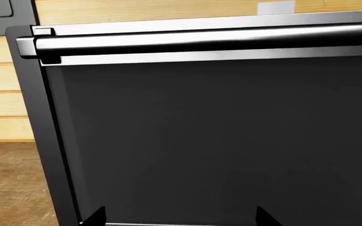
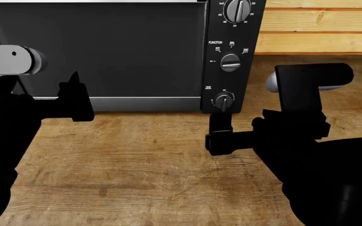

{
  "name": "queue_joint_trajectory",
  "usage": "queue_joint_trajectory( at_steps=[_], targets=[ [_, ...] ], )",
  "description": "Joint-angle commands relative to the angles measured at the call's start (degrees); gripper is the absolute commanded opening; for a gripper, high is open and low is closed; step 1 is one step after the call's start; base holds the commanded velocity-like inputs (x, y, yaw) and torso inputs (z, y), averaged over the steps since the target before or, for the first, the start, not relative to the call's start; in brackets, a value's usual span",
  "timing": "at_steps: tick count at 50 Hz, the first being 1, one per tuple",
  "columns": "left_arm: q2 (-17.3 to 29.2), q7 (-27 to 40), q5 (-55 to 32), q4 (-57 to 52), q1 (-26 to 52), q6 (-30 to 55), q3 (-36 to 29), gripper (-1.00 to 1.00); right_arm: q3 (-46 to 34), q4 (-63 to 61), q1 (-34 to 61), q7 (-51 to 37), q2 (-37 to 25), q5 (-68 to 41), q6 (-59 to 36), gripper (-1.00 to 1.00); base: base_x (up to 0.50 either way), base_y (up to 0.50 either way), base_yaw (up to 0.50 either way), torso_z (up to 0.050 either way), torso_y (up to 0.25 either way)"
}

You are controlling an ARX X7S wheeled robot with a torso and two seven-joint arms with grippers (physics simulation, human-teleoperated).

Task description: Turn on the toaster oven by setting the timer.

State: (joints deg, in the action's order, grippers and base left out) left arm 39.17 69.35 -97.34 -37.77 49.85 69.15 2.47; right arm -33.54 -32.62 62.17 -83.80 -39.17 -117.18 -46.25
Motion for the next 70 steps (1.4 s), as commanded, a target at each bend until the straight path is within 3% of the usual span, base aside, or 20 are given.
queue_joint_trajectory(
  at_steps=[1, 70],
  targets=[
    [0.28, -0.21, 0.20, 0.07, -0.09, -0.43, -0.24, 1.00, -1.29, 0.89, 0.08, -0.11, -0.05, -0.33, 0.20, 1.00, 0.00, 0.00, 0.00, 0.000, 0.000],
    [1.02, -1.04, 1.28, 0.43, -0.03, -2.73, -2.39, 1.00, -8.98, 0.96, 2.63, -3.63, 2.63, 5.58, 2.86, 1.00, 0.00, 0.00, 0.00, 0.000, 0.000]
  ],
)
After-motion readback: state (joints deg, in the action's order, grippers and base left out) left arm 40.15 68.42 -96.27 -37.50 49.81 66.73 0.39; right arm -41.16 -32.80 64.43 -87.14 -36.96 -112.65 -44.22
